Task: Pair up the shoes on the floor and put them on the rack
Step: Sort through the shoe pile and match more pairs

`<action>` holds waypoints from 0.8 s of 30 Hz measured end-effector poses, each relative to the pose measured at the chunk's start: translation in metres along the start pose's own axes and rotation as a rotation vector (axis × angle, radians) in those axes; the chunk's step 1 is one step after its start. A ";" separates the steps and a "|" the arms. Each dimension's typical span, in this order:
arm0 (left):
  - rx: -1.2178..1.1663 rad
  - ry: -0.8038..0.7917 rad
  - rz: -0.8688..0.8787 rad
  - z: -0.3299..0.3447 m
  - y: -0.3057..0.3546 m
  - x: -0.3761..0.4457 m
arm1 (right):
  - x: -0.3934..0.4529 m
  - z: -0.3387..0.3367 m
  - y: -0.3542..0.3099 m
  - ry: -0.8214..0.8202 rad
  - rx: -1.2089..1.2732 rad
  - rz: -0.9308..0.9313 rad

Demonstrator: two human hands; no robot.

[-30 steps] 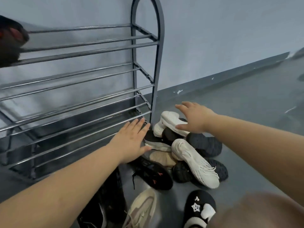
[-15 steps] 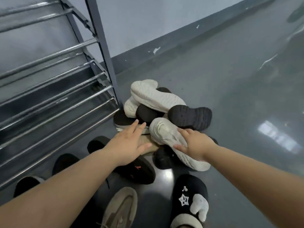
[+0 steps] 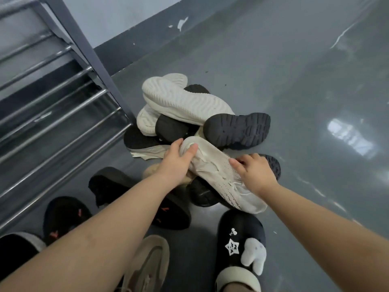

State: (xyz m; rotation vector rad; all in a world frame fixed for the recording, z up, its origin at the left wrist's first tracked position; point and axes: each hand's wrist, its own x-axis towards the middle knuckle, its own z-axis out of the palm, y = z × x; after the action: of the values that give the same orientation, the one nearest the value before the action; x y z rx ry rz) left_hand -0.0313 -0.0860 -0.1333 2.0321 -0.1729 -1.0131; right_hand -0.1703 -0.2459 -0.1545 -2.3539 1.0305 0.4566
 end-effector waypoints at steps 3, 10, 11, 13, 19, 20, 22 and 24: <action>-0.059 0.028 -0.010 -0.005 -0.006 -0.013 | -0.005 0.001 -0.003 0.016 0.072 -0.008; -0.315 0.032 0.012 -0.040 -0.037 -0.061 | -0.032 -0.008 -0.043 -0.013 0.203 -0.138; -0.348 0.049 0.008 -0.051 -0.039 -0.070 | -0.037 -0.013 -0.056 -0.003 0.184 -0.183; -0.404 0.082 -0.013 -0.077 -0.044 -0.087 | -0.048 -0.026 -0.086 -0.010 0.138 -0.292; -0.421 0.188 -0.019 -0.151 -0.071 -0.157 | -0.092 -0.058 -0.202 -0.055 -0.294 -0.604; -0.420 0.189 -0.013 -0.161 -0.077 -0.170 | -0.099 -0.060 -0.222 -0.060 -0.373 -0.648; -0.398 0.194 -0.012 -0.181 -0.092 -0.192 | -0.116 -0.063 -0.261 -0.086 -0.502 -0.748; -0.385 0.202 -0.010 -0.199 -0.104 -0.216 | -0.137 -0.061 -0.300 -0.101 -0.641 -0.845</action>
State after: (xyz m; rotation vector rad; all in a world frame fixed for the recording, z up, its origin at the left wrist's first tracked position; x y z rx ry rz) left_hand -0.0566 0.2016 -0.0166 1.7668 0.1311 -0.7711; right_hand -0.0288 -0.0316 0.0614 -2.9756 -0.2636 0.6041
